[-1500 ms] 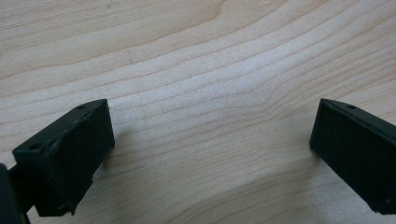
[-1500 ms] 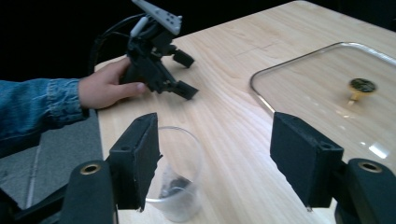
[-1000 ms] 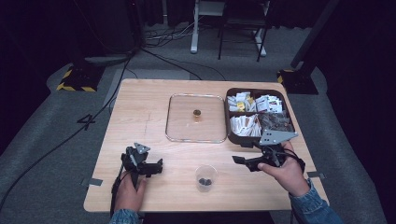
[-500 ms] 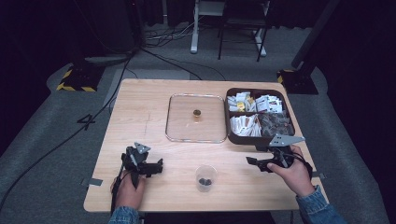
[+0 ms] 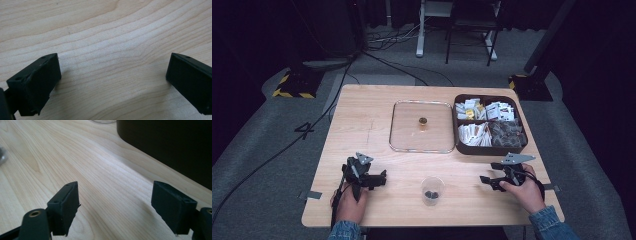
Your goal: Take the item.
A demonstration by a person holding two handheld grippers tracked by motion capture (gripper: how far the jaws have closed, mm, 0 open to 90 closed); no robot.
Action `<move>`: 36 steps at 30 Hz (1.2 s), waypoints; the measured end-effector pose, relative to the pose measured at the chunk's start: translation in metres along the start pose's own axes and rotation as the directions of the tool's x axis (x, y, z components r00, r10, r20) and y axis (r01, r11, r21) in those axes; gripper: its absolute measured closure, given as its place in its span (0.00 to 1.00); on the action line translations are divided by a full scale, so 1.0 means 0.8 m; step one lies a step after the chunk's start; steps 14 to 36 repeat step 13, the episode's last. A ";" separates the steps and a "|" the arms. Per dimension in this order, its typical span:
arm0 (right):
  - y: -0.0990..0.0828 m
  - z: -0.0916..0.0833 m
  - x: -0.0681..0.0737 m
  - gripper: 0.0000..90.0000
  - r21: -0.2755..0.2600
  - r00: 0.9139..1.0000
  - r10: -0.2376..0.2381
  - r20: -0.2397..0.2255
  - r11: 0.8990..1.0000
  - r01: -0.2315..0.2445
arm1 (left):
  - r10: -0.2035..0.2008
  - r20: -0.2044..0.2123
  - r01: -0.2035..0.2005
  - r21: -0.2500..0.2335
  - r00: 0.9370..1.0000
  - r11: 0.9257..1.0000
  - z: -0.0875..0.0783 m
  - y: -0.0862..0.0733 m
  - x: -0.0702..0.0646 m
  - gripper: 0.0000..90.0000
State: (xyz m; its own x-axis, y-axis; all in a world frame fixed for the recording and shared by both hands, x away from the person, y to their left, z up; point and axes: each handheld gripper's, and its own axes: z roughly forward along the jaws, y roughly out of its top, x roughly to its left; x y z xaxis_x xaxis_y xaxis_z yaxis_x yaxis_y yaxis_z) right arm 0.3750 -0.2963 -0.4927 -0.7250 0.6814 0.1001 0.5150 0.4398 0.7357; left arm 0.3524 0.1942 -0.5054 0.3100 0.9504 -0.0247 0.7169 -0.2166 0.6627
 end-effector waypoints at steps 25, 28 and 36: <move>-0.012 0.009 0.007 0.19 0.008 0.993 -0.113 0.035 0.994 0.112 | -0.002 0.000 0.002 0.003 1.000 1.000 0.001 0.001 0.000 0.00; -0.012 0.009 0.007 0.19 0.008 0.993 -0.113 0.035 0.994 0.112 | -0.002 0.000 0.002 0.003 1.000 1.000 0.001 0.001 0.000 0.00; -0.012 0.009 0.007 0.19 0.008 0.993 -0.113 0.035 0.994 0.112 | -0.002 0.000 0.002 0.003 1.000 1.000 0.001 0.001 0.000 0.00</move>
